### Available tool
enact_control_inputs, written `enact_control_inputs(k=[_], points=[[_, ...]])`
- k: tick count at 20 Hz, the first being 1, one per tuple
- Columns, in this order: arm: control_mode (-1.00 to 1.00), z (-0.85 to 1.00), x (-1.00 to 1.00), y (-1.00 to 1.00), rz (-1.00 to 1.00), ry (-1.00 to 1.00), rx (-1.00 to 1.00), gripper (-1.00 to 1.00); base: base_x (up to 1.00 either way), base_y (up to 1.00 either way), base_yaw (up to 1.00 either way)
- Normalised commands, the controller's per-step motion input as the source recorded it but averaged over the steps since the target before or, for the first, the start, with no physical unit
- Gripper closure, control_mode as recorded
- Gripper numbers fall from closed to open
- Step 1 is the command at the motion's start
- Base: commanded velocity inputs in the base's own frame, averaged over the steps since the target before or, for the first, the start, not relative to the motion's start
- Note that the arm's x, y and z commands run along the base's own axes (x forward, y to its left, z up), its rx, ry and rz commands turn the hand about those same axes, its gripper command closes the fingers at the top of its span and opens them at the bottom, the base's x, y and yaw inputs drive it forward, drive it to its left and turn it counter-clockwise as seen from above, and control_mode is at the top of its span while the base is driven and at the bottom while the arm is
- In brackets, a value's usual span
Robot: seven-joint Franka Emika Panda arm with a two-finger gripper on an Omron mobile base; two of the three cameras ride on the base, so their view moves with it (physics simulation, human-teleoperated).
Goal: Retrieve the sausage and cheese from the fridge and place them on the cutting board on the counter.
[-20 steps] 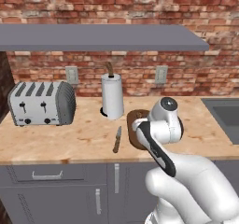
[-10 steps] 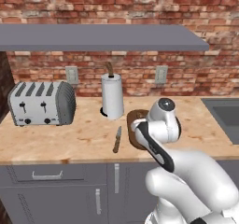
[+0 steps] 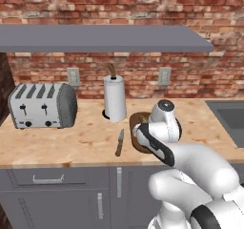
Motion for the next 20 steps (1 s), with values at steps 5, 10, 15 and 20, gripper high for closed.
enact_control_inputs(k=[5, 10, 15, 20], points=[[-1.00, -0.24, 0.07, 0.01, 0.00, 0.07, 0.00, 1.00, 0.00, 0.00, 0.00], [-1.00, -0.17, 0.23, 0.00, 0.00, 0.04, 0.00, 1.00, 0.00, 0.00, 0.00], [-1.00, -0.18, 0.26, 0.01, 0.00, 0.04, 0.00, 1.00, 0.00, 0.00, 0.00], [-1.00, -0.17, 0.12, 0.00, 0.00, 0.05, 0.00, 1.00, 0.00, 0.00, 0.00]])
